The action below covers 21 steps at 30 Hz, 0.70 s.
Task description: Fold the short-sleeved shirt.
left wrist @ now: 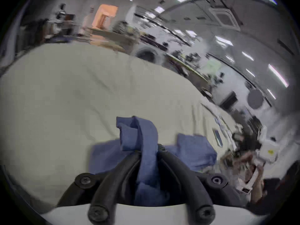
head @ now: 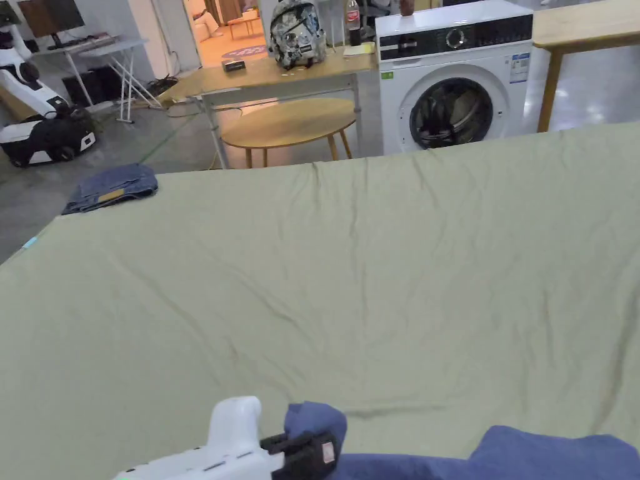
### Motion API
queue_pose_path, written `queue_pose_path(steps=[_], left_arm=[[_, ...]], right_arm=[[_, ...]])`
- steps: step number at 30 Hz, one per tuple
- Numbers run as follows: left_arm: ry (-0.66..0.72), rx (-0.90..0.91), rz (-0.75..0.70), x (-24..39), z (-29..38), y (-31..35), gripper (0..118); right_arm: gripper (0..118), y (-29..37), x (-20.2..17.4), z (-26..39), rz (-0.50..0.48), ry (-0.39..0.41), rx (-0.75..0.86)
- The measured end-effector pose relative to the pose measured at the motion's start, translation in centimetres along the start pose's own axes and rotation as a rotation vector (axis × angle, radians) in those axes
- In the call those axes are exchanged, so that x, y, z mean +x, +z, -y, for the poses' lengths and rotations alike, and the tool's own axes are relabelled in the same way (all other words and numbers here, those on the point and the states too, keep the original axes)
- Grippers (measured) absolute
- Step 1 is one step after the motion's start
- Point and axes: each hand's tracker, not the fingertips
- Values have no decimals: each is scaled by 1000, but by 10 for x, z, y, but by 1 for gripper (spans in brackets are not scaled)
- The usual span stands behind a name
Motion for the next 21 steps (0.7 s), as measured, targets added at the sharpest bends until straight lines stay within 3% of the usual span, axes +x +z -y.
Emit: queue_pose_path(steps=[2, 6, 7, 8, 9, 10, 14, 15, 17, 18, 21], left_arm=[[-41, -70, -8, 16, 6, -38, 2], [7, -121, 60, 31, 14, -80, 3], [-6, -126, 31, 25, 11, -78, 11], [-28, -115, 14, 24, 7, -72, 33], [-20, -83, 34, 18, 8, -69, 64], [12, -44, 73, 14, 10, -67, 66], [124, 65, 148, 3, 20, -50, 64], [149, 75, 151, 8, 21, -48, 49], [176, 39, 143, 4, 27, -54, 9], [173, 9, 135, 3, 31, -60, 4], [168, -86, 141, 2, 47, -88, 3]], right_arm=[[0, 8, 2, 1, -2, -7, 3], [0, 19, 8, 8, 52, 8, 5], [0, 21, 12, 10, 68, 8, 3], [0, 21, 16, 12, 74, -1, -4], [0, 20, 20, 13, 74, -16, -13], [0, 19, 25, 16, 70, -40, -19], [0, 15, 34, 22, 61, -91, -45], [0, 14, 34, 23, 64, -94, -49], [0, 14, 33, 24, 61, -96, -56], [0, 13, 33, 24, 59, -97, -58], [0, 14, 29, 25, 47, -90, -64]])
